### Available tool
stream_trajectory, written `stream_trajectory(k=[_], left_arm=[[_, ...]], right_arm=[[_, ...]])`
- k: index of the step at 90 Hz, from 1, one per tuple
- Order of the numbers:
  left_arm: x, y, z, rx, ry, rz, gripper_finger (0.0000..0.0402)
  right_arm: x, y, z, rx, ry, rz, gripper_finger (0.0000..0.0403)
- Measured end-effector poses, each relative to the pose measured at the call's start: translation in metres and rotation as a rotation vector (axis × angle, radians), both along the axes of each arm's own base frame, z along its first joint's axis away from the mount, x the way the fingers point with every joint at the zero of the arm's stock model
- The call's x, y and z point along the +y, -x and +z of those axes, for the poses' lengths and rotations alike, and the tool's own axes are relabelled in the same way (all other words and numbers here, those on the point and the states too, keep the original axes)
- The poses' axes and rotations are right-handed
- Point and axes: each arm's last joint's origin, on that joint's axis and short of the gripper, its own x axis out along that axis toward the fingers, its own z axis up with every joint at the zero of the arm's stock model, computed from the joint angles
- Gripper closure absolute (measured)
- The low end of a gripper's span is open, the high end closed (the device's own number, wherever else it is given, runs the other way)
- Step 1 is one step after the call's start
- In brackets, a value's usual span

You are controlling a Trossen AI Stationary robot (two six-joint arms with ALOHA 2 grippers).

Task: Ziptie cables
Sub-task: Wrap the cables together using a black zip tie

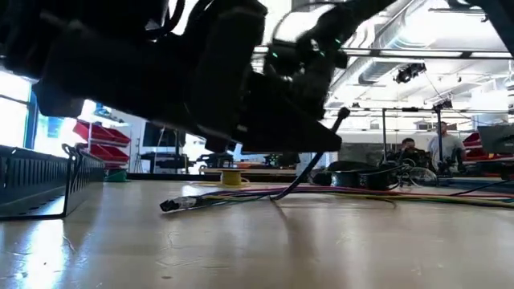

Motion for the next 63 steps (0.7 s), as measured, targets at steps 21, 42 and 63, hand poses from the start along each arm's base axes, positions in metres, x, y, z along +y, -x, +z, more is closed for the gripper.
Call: stream_trajectory(k=[21,42,63], left_arm=[[0.006,0.015,-0.003,-0.081,0.053,-0.045,0.0402],[0.015,0.027,-0.006,-0.125,0.090,-0.037,0.0402],[0.018,0.026,-0.007,-0.118,0.118,-0.038,0.0402]], right_arm=[[0.015,0.013,-0.049,-0.254,-0.037,-0.120,0.0185],[0.025,0.023,-0.065,-0.393,-0.010,-0.136,0.0185],[0.030,0.038,-0.077,-0.439,0.032,-0.095,0.0185]])
